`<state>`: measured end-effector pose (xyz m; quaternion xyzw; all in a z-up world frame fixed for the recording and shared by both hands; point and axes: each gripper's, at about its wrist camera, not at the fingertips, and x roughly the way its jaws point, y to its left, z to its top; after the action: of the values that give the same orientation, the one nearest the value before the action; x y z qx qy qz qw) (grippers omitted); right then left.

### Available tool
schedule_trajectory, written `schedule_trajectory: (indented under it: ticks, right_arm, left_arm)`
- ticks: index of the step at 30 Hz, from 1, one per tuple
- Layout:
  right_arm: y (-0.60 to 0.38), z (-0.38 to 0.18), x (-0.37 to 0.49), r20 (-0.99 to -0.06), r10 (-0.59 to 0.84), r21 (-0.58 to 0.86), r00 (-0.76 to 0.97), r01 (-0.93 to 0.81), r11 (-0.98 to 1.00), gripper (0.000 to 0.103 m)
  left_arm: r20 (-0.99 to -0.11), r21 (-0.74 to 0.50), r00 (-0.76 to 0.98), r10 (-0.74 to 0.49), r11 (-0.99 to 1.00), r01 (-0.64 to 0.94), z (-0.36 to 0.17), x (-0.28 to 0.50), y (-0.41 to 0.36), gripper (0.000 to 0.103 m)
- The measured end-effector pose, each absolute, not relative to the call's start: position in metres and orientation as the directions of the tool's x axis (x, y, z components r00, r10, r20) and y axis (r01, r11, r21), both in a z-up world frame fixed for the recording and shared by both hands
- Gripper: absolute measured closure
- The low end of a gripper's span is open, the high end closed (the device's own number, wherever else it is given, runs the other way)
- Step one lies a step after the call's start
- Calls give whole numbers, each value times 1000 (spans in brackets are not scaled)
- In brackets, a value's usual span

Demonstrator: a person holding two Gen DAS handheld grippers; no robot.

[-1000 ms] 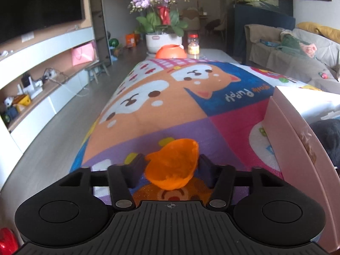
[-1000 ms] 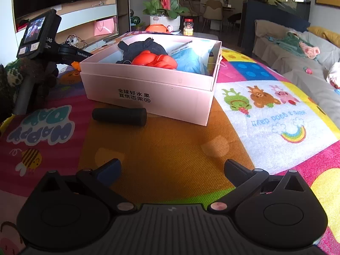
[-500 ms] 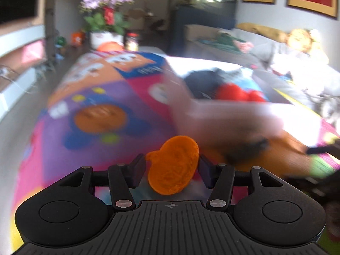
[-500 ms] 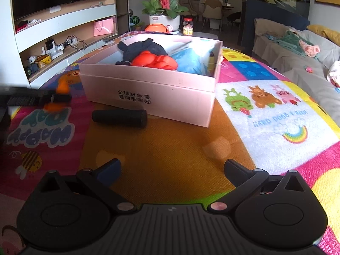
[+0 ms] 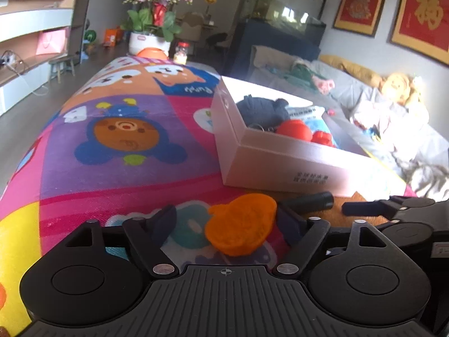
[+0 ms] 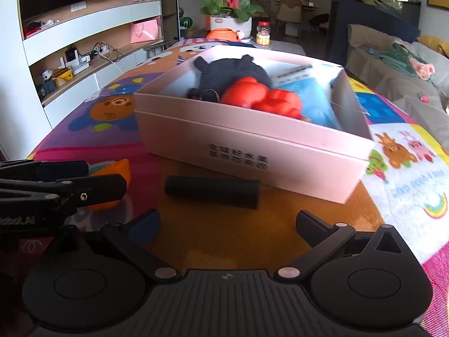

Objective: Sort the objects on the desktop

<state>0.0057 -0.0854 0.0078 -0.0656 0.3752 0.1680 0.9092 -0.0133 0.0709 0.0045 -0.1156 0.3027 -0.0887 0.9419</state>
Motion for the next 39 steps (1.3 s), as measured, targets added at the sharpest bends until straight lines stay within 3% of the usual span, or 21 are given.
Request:
schedule_trajectory:
  ticks: [3,5,8,18,24,31,39]
  right_arm:
    - [-74,8,11,-694,247,-13,676,-355,935,0]
    - [-68,8,16,-685,245,-18,686,-353,936,7]
    - [-65,10,19,-673,254,-11,695,-353,936,27]
    - [-132,13,-7,-670,119,-54,733,-209,976,27]
    - [-176,7,-16,-660,92,28,746,-98,995,26]
    - [-187,7,-16,-651,113,80,751,-80,994,14]
    - [-193,10,-19,-631,102,107,769,-44,993,5]
  left_arm:
    - [-536,-263,820,-201,963,64,7,-16,78,11]
    - [-532,-241,829,-172,969,47,9,-18,81,9]
    - [-544,-244,821,-176,969,46,8,-20,85,8]
    - [-579,-202,776,-252,966,162,7,-27,63,6]
    - [-614,-218,723,-315,949,228,4,-24,36,6]
    - [-628,-241,630,-457,884,400,7,-35,5,4]
    - [-612,-137,666,-425,887,441,20,-45,3,3]
